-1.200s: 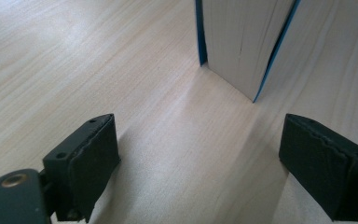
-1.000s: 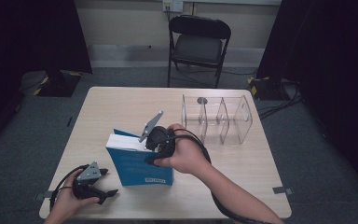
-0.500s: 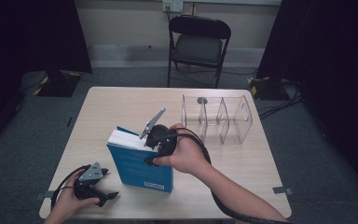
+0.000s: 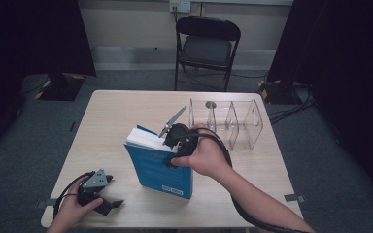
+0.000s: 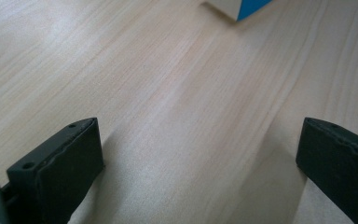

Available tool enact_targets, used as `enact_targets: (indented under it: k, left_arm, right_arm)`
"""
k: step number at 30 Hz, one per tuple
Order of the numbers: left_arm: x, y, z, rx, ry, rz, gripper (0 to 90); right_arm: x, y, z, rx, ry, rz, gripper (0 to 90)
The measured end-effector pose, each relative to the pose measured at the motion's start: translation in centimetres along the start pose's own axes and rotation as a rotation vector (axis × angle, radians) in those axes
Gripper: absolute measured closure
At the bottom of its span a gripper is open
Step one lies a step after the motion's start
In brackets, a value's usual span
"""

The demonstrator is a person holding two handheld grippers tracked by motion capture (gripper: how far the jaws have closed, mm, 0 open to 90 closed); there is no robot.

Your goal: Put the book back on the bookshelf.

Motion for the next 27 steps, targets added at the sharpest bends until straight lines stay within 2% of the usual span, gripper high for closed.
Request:
enact_targets:
  k: [9, 27]
  left_arm:
    - [0.0, 0.0, 0.0, -0.001, 0.0, 0.001, 0.0]
    - [0.0, 0.0, 0.0, 0.0, 0.0, 0.001, 0.0]
  right_arm:
    - [1.0, -1.2, -1.0, -0.04, -0.01, 0.005, 61.7]
    - [3.4, -2.7, -2.8, -0.121, -0.033, -0.024, 61.7]
Point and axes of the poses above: each handheld gripper's, and its own axes: x roughly backward along the jaws, y roughly out of its top, z roughly to its left, the point moved 8 cm from there along -x, roughly forward along the jaws, and after that the axes turned 5 degrees about z, right-handed, at the moved point
